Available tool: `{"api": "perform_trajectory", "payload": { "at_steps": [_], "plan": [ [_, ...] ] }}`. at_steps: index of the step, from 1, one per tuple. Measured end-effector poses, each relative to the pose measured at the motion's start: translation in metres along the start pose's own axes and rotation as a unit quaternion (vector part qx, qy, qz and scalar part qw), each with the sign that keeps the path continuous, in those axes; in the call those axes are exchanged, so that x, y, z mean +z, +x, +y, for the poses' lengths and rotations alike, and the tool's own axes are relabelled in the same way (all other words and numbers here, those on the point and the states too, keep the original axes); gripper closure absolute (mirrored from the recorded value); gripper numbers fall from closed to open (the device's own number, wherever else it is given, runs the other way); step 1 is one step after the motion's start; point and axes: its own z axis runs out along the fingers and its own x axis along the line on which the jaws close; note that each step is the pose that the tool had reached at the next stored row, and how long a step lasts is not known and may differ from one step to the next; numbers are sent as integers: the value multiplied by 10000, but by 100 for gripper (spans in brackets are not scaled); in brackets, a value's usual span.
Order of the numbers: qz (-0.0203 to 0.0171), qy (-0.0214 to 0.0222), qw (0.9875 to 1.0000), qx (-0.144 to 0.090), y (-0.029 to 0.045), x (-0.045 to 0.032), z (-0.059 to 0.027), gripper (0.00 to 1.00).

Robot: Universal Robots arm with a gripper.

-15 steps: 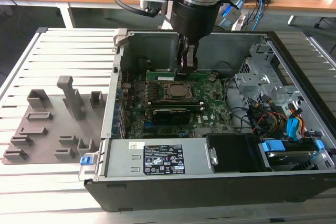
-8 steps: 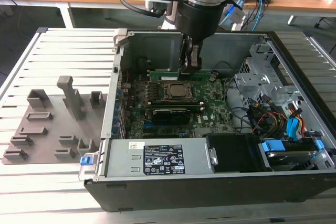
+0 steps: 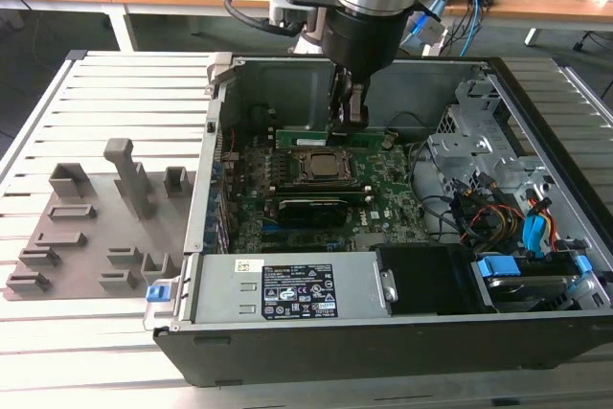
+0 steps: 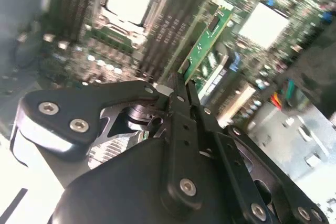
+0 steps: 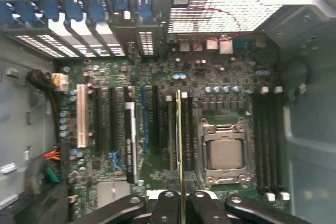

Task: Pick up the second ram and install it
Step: 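Insert the second ram into the second slot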

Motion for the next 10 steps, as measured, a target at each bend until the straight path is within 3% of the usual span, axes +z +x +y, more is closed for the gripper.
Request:
{"api": "perform_trajectory", "payload": {
  "at_steps": [1,2,10],
  "plan": [
    [-226,-10,9997,-15,0,1,0,86],
    [-273,-12,9996,-18,1,21,-3,86],
    [-261,-12,9997,-17,4,126,-33,86]
  ]
}}
